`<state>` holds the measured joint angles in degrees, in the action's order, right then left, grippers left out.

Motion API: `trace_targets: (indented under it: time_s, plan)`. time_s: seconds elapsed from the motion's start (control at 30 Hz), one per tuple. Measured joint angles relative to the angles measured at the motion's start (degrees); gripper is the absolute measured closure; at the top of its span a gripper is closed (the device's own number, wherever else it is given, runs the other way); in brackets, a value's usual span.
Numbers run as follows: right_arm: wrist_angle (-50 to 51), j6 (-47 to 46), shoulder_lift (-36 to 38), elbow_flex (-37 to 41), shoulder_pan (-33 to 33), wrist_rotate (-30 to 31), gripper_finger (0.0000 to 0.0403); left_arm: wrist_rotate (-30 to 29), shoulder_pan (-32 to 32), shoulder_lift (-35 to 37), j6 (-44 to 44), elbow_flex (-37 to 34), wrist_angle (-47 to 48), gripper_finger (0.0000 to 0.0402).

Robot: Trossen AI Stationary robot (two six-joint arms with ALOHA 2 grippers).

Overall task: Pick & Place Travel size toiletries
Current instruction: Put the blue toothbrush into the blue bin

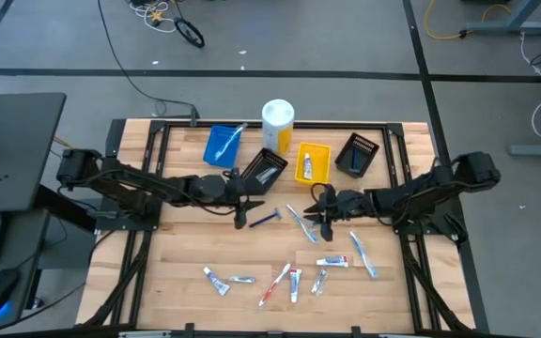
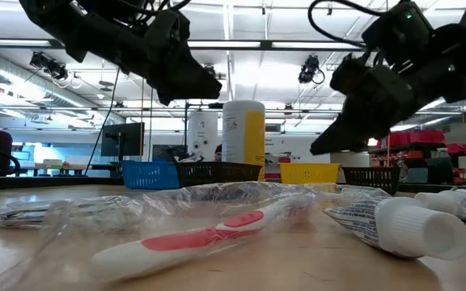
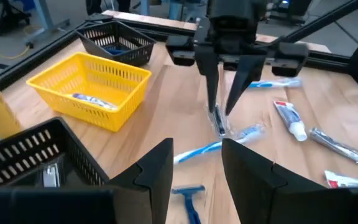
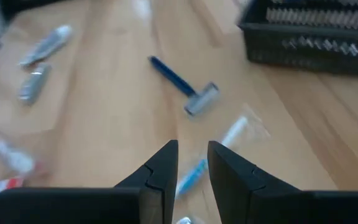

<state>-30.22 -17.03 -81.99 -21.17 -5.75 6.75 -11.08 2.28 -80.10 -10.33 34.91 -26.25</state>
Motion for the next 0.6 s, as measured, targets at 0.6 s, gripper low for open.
trace_targets:
  time_s: [0.6]
  plan:
    - [23.32, -11.18, -13.29, -16.07, -3.71, 4.59, 0.0306, -0.21, 0.00, -0.50, -1.25, 0.02, -1.64, 0.0255]
